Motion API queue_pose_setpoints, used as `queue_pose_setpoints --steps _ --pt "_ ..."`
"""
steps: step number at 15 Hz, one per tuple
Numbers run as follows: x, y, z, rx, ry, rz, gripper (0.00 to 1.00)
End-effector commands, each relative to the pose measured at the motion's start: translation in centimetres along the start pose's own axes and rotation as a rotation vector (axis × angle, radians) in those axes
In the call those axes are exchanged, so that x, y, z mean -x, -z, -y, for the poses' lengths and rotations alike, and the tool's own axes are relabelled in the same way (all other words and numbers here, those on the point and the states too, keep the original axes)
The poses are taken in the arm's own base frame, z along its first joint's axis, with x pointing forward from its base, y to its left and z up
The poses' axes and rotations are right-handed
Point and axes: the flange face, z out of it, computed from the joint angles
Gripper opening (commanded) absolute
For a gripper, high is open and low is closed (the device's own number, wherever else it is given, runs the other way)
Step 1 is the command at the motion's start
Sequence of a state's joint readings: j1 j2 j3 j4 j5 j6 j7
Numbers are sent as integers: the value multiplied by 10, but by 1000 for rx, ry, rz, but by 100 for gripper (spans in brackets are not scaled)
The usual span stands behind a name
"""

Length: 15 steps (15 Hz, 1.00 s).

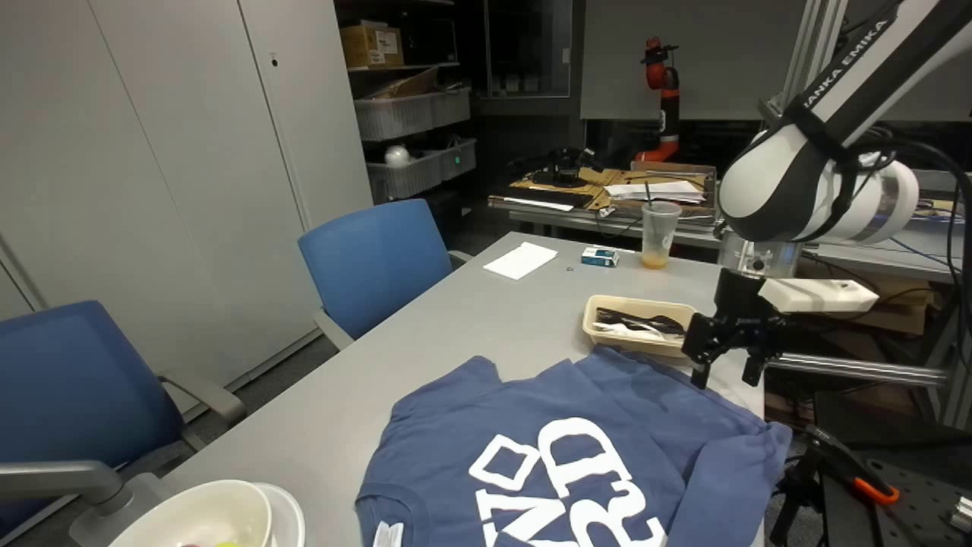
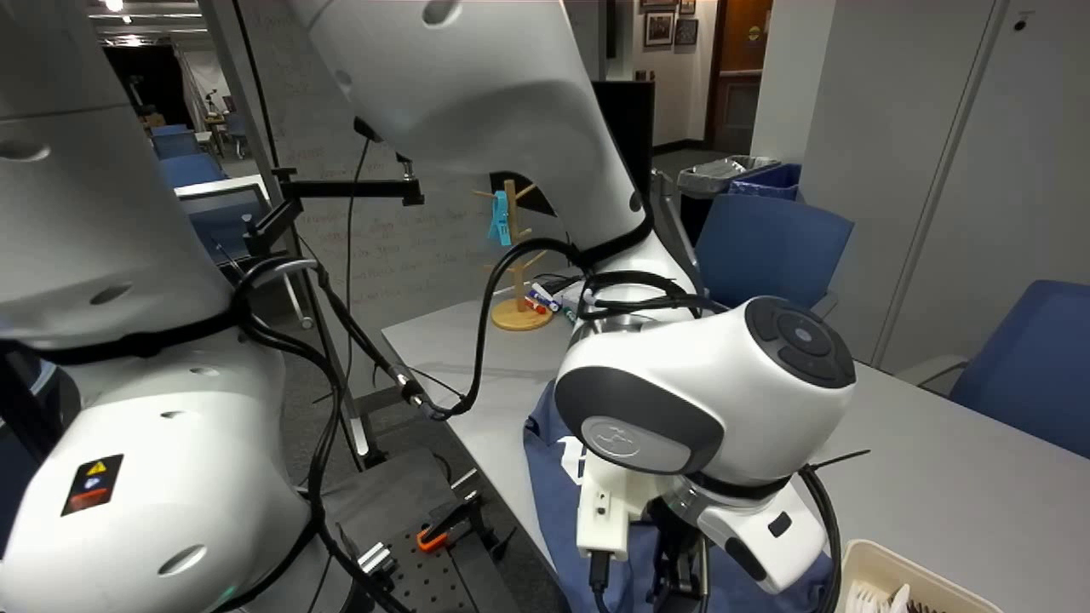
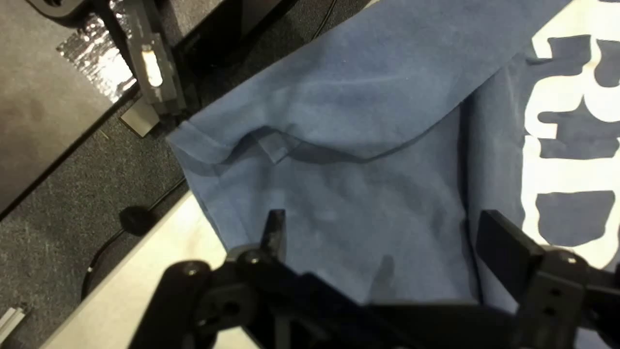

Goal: Fold the shirt

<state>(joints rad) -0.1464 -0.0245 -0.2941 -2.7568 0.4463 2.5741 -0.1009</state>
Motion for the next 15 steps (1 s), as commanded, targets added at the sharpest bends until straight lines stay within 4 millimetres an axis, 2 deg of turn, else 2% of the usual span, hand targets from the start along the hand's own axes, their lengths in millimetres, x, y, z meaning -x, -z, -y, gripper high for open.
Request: queue_pose_setpoints --steps 1,2,7,15 --pt "3 -25 -4 20 -52 36 100" --pt "3 -14 -3 13 -20 32 100" --pt "3 -18 -2 20 -16 41 100" --pt "-12 -40 -4 -12 -235 50 100"
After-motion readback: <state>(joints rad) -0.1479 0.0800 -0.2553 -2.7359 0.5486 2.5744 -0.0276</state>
